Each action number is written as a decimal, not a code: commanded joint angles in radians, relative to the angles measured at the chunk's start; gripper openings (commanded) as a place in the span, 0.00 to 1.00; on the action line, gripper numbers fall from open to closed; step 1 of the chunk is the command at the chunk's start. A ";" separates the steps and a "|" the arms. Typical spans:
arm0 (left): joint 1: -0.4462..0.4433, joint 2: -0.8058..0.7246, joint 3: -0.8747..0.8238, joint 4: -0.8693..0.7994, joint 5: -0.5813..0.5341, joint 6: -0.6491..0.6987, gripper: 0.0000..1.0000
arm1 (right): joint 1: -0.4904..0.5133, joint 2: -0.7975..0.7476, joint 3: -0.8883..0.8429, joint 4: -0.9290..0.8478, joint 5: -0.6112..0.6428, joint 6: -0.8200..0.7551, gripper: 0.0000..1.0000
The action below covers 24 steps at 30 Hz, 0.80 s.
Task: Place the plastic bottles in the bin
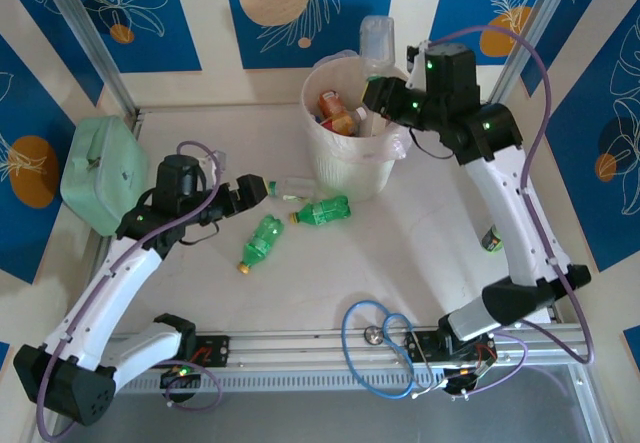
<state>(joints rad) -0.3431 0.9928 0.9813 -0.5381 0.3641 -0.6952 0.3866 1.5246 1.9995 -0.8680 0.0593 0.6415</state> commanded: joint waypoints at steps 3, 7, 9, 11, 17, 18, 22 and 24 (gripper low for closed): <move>0.007 -0.017 -0.018 -0.020 -0.025 0.064 0.99 | -0.051 0.112 0.125 -0.095 -0.049 -0.067 0.27; 0.007 -0.008 -0.035 -0.022 -0.036 0.078 0.99 | -0.079 0.169 0.155 -0.108 -0.061 -0.075 0.33; 0.007 -0.003 -0.044 -0.022 -0.037 0.083 0.98 | -0.089 0.189 0.161 -0.120 -0.046 -0.078 0.43; 0.006 -0.002 -0.054 -0.022 -0.043 0.085 0.98 | -0.099 0.194 0.154 -0.123 -0.037 -0.078 0.49; 0.005 0.006 -0.068 -0.035 -0.071 0.097 0.98 | -0.131 0.164 0.115 -0.105 -0.035 -0.071 0.59; 0.006 0.007 -0.071 -0.038 -0.077 0.098 0.99 | -0.135 0.153 0.104 -0.098 -0.038 -0.069 0.60; 0.006 0.010 -0.089 -0.054 -0.096 0.104 0.99 | -0.135 0.093 0.057 -0.075 -0.050 -0.063 0.62; 0.004 0.006 -0.106 -0.063 -0.108 0.107 0.99 | -0.123 0.054 0.027 -0.062 -0.050 -0.062 0.62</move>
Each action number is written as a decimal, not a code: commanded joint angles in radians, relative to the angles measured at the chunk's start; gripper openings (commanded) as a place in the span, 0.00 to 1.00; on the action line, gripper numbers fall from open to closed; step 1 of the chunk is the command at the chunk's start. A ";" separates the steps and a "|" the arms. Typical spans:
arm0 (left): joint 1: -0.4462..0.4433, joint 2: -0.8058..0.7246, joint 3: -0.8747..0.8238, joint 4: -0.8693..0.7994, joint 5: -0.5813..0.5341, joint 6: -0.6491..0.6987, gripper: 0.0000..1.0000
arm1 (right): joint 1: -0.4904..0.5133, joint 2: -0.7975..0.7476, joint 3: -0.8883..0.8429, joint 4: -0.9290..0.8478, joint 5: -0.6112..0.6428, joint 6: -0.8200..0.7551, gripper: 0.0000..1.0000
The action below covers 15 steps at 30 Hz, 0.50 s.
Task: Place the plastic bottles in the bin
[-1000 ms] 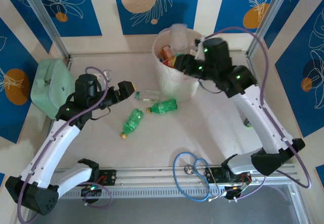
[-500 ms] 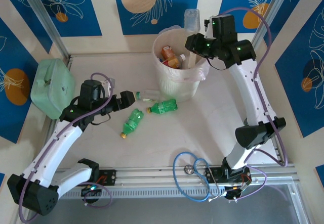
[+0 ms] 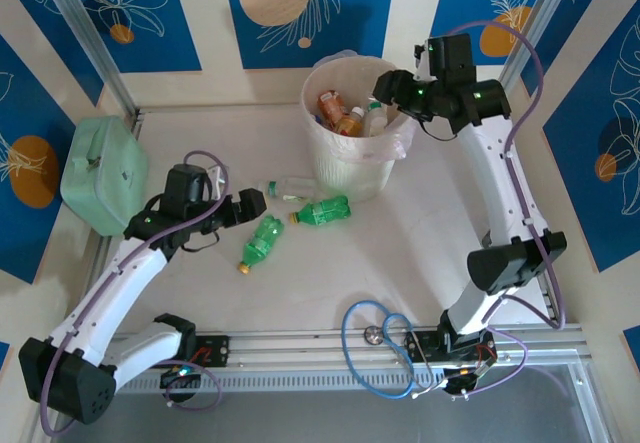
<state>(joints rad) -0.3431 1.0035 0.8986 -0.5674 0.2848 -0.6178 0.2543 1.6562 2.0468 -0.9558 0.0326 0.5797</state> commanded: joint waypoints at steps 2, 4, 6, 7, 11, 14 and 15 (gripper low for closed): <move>0.000 -0.006 -0.036 -0.047 -0.037 0.033 1.00 | 0.032 -0.123 -0.056 0.034 -0.008 0.001 0.62; -0.009 -0.012 -0.053 -0.055 -0.042 0.034 1.00 | 0.059 -0.176 -0.113 0.053 0.008 0.007 0.62; -0.024 -0.019 -0.074 -0.055 -0.047 0.030 1.00 | 0.086 -0.221 -0.167 0.065 0.021 0.018 0.61; -0.032 -0.020 -0.087 -0.052 -0.048 0.030 1.00 | 0.102 -0.247 -0.198 0.075 0.025 0.024 0.61; -0.067 0.000 -0.120 -0.052 -0.065 0.038 1.00 | 0.183 -0.334 -0.310 0.108 0.034 0.051 0.61; -0.100 0.023 -0.130 -0.044 -0.092 0.049 1.00 | 0.290 -0.384 -0.378 0.120 0.081 0.063 0.61; -0.109 0.036 -0.132 -0.041 -0.098 0.055 1.00 | 0.329 -0.398 -0.399 0.122 0.101 0.065 0.61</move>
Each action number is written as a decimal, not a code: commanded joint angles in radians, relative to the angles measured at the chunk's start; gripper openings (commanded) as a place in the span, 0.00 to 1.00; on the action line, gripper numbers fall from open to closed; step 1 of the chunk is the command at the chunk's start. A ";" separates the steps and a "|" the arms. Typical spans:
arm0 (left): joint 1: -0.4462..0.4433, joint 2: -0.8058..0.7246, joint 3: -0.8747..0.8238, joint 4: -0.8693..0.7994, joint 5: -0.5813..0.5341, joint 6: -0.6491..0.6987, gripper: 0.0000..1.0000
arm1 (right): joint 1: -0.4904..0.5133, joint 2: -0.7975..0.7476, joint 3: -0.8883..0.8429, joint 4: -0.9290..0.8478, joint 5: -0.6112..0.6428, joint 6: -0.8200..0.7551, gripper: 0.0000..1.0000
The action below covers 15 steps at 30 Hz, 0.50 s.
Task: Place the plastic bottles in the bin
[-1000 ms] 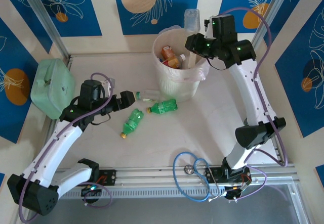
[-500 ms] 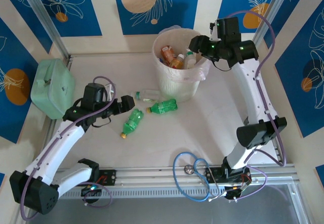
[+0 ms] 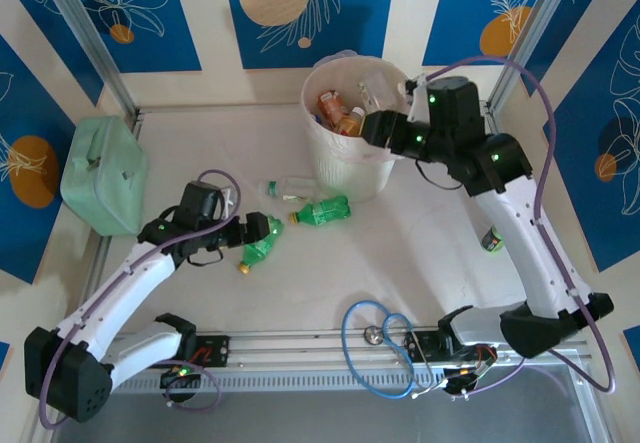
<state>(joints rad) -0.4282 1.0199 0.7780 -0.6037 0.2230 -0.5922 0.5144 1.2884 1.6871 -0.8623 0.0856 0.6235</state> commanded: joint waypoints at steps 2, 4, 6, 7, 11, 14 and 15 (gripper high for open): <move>-0.038 0.053 -0.013 0.001 -0.044 0.043 1.00 | 0.142 -0.053 -0.075 0.032 0.090 0.033 0.61; -0.056 0.099 -0.013 0.005 -0.058 0.057 1.00 | 0.201 -0.072 -0.114 0.034 0.117 0.054 0.61; -0.077 0.146 -0.010 0.014 -0.083 0.070 1.00 | 0.248 -0.090 -0.163 0.048 0.132 0.085 0.61; -0.087 0.173 -0.005 0.016 -0.100 0.080 1.00 | 0.269 -0.101 -0.192 0.055 0.138 0.101 0.61; -0.104 0.264 0.020 0.012 -0.206 0.111 1.00 | 0.332 -0.128 -0.287 0.080 0.163 0.157 0.61; -0.103 0.314 0.037 0.027 -0.276 0.134 1.00 | 0.354 -0.137 -0.330 0.086 0.164 0.185 0.61; -0.104 0.329 0.042 0.037 -0.285 0.141 1.00 | 0.357 -0.140 -0.340 0.087 0.162 0.193 0.61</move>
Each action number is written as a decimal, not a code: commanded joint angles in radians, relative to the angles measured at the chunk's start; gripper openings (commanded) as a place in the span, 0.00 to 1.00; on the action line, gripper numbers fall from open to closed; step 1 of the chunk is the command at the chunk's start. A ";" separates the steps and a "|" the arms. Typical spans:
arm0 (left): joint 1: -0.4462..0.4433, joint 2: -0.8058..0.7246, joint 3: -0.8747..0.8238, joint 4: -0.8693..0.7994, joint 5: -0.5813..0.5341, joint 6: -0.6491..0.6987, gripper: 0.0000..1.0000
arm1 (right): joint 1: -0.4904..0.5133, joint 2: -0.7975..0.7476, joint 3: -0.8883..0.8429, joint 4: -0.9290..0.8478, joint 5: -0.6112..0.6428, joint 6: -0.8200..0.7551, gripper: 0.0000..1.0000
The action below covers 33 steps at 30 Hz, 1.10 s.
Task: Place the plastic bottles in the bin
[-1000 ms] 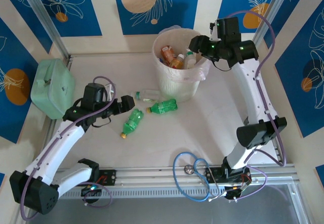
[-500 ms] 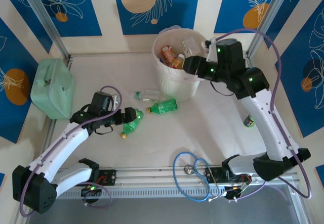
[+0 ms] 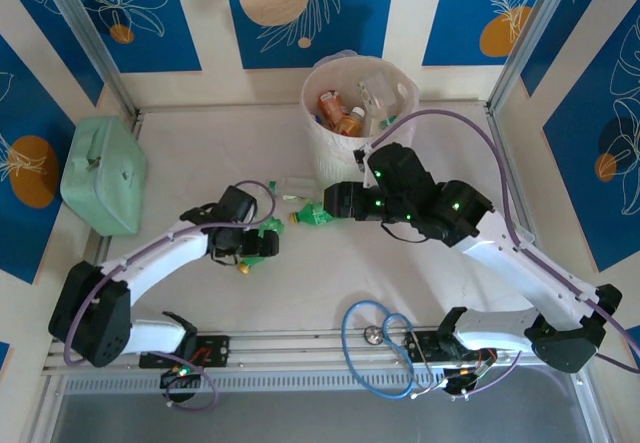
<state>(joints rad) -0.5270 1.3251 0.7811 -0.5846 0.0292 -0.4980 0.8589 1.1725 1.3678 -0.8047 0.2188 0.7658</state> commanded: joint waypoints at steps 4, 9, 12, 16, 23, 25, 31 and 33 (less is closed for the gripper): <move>-0.005 0.120 0.076 0.060 -0.091 0.070 1.00 | 0.016 -0.035 -0.051 0.038 0.028 0.071 0.62; -0.005 0.237 0.144 0.087 -0.077 0.079 0.97 | 0.016 -0.037 -0.065 0.046 0.029 0.085 0.62; -0.005 0.285 0.180 0.086 -0.080 0.085 0.94 | 0.016 -0.044 -0.073 0.045 0.031 0.091 0.62; -0.005 0.340 0.223 0.071 -0.071 0.093 0.85 | 0.018 -0.055 -0.083 0.043 0.031 0.093 0.62; -0.005 0.349 0.235 0.045 -0.078 0.061 0.70 | 0.023 -0.060 -0.089 0.035 0.032 0.100 0.62; -0.005 0.326 0.227 0.045 -0.068 0.044 0.67 | 0.024 -0.057 -0.090 0.037 0.030 0.100 0.62; -0.005 0.190 0.230 -0.007 -0.082 -0.011 0.59 | 0.050 -0.034 -0.079 0.044 0.027 0.092 0.61; -0.002 0.104 0.230 -0.018 -0.088 -0.048 0.59 | 0.069 -0.018 -0.073 0.051 0.027 0.089 0.61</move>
<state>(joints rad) -0.5270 1.5436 0.9951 -0.5587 -0.0372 -0.4908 0.9051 1.1381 1.2934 -0.7696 0.2371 0.8501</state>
